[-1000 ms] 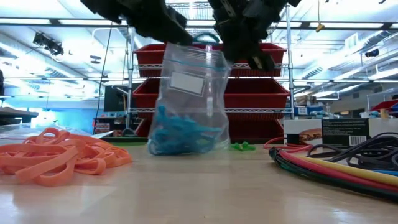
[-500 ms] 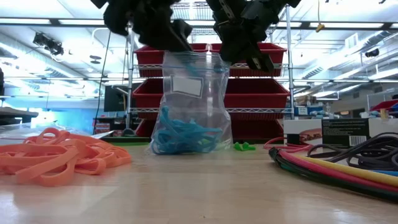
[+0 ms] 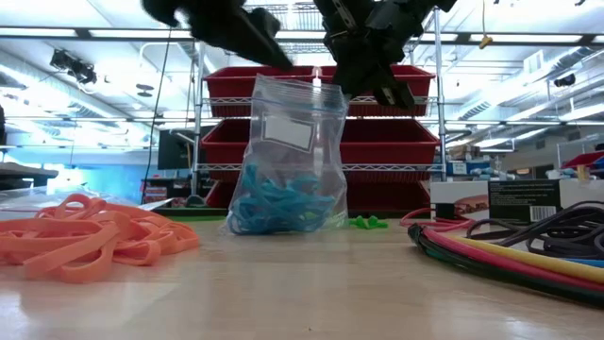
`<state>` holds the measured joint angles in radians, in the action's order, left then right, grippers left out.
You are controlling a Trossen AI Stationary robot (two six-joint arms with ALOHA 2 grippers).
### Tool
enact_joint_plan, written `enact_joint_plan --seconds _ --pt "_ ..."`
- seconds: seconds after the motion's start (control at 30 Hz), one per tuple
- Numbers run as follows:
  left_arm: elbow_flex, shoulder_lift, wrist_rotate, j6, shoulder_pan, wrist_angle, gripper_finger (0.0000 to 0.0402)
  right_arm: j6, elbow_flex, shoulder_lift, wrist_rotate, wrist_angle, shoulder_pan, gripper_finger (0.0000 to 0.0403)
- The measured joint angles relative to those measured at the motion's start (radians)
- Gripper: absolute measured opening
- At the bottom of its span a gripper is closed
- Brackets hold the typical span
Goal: Sort rubber bands
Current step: Close the transparent zip bag
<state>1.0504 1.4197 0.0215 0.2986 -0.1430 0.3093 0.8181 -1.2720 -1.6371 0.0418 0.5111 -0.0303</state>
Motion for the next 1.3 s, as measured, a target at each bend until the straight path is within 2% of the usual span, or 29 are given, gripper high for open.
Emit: enact_joint_plan --seconds 0.23,0.4,0.53,0.83,1.1,1.2,1.3 --pt "-0.007 -0.020 0.017 -0.099 -0.063 0.141 0.0198 0.000 0.000 0.000 0.000 -0.001 0.000 0.0000" --pt "-0.062 -0.020 0.182 -0.121 -0.119 0.157 0.0190 0.000 0.000 0.000 0.000 -0.002 0.000 0.0000" --pt "-0.125 -0.020 0.307 -0.123 -0.153 0.074 0.0188 0.001 0.000 0.000 0.001 -0.002 0.000 0.0000" --pt "-0.361 -0.037 0.500 -0.094 -0.205 -0.415 0.0188 0.001 0.000 0.000 0.016 -0.001 0.000 0.0000" --pt "-0.688 -0.064 0.497 -0.096 -0.224 -1.123 0.0188 0.002 0.000 0.000 0.021 -0.002 -0.001 0.0000" --pt "-0.771 -0.054 0.496 -0.115 -0.224 -1.259 0.0188 0.002 0.000 0.000 0.014 -0.005 0.000 0.0000" --pt "-0.797 -0.053 0.503 -0.128 -0.224 -1.285 0.0188 0.005 0.000 0.000 0.007 -0.017 0.007 0.0000"
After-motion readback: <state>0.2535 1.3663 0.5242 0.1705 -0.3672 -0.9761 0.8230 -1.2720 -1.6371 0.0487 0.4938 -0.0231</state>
